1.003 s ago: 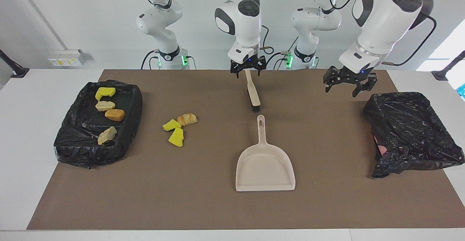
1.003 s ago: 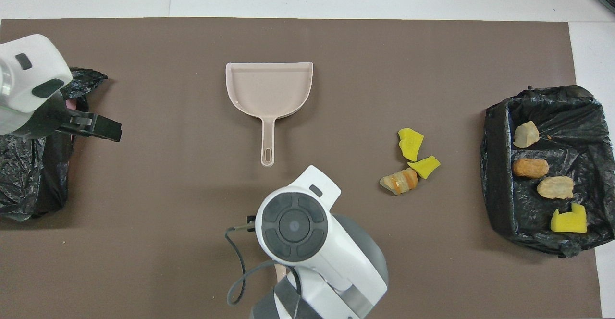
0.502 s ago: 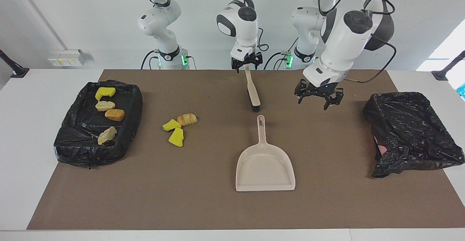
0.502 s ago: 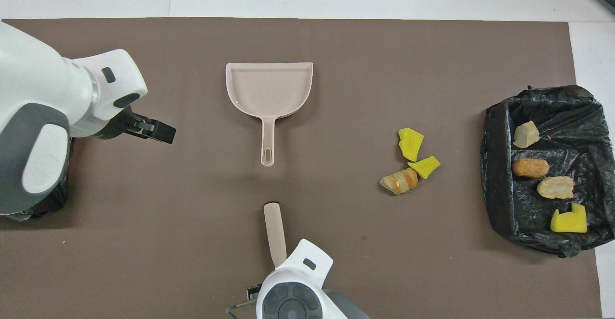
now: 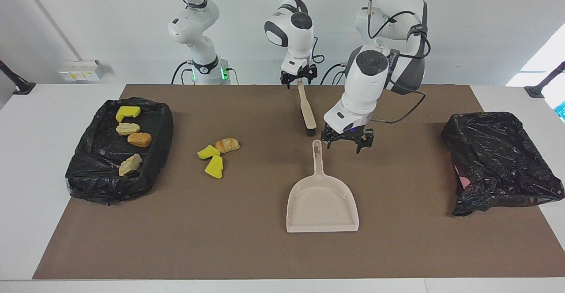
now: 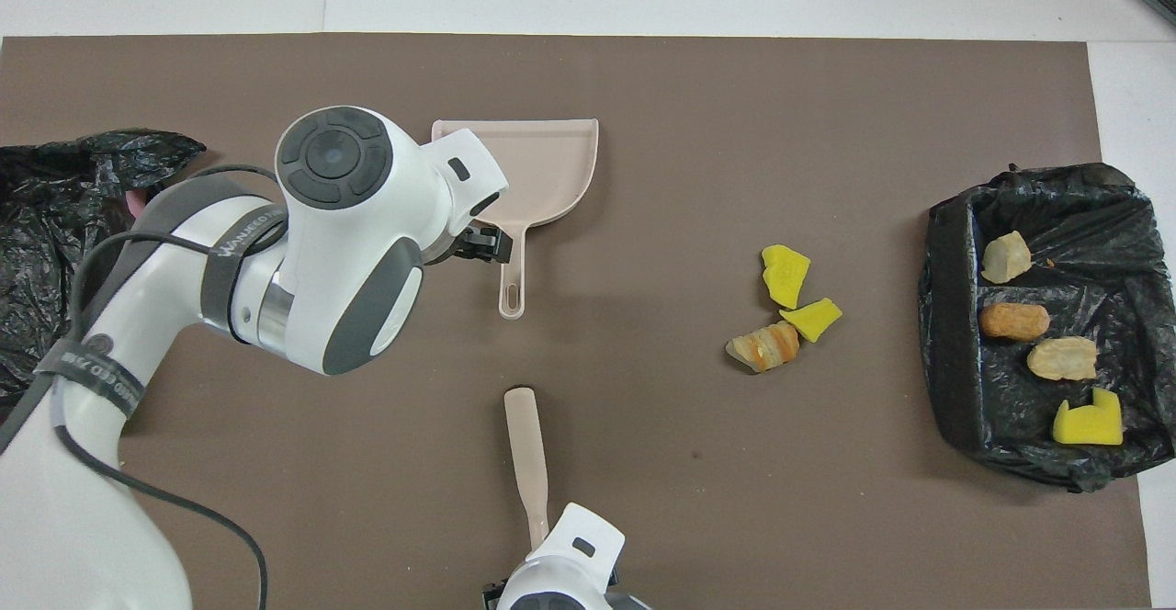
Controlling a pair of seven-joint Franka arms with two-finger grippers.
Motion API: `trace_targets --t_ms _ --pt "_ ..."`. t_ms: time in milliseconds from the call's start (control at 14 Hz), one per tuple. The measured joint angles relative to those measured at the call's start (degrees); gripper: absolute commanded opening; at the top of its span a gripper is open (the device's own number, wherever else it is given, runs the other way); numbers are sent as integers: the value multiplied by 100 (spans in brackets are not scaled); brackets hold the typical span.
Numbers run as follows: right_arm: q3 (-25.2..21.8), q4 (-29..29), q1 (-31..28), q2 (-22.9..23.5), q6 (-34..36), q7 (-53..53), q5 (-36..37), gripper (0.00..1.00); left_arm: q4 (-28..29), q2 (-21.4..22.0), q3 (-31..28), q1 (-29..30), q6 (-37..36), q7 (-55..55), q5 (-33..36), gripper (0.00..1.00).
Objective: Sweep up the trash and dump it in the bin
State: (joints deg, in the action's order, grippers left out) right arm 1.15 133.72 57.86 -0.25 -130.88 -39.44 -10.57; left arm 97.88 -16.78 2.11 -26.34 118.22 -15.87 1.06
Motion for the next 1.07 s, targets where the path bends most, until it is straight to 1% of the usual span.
trace_targets --t_ms 143,215,287,358,502,573,645,788,1003,1075 --pt "0 2 1 5 -7 0 0 25 1 -162 -3 -122 160 -163 2 100" --pt "0 6 1 22 -39 0 0 16 2 -237 -5 -175 221 -242 2 100" --pt "0 10 1 47 -107 0 0 3 2 -307 -2 -220 287 -321 4 100" --pt "-1 11 0 75 -145 0 0 0 4 -390 -6 -273 359 -379 16 100" --pt "-2 -27 -15 134 -210 0 -6 0 2 -546 -5 -355 504 -544 132 100" --pt "-5 -62 -27 162 -211 -1 -8 0 1 -591 -4 -368 532 -628 166 97" --pt "-6 -104 -38 187 -211 -1 -8 0 1 -612 -4 -371 534 -705 181 87" --pt "-10 -176 -53 220 -211 -1 -9 0 0 -619 -5 -371 534 -786 190 86" --pt "-27 -214 -161 145 -86 0 12 0 16 -626 -5 -375 532 -813 192 77" --pt "-28 -219 -277 24 88 4 66 0 24 -632 -5 -377 532 -820 192 70"
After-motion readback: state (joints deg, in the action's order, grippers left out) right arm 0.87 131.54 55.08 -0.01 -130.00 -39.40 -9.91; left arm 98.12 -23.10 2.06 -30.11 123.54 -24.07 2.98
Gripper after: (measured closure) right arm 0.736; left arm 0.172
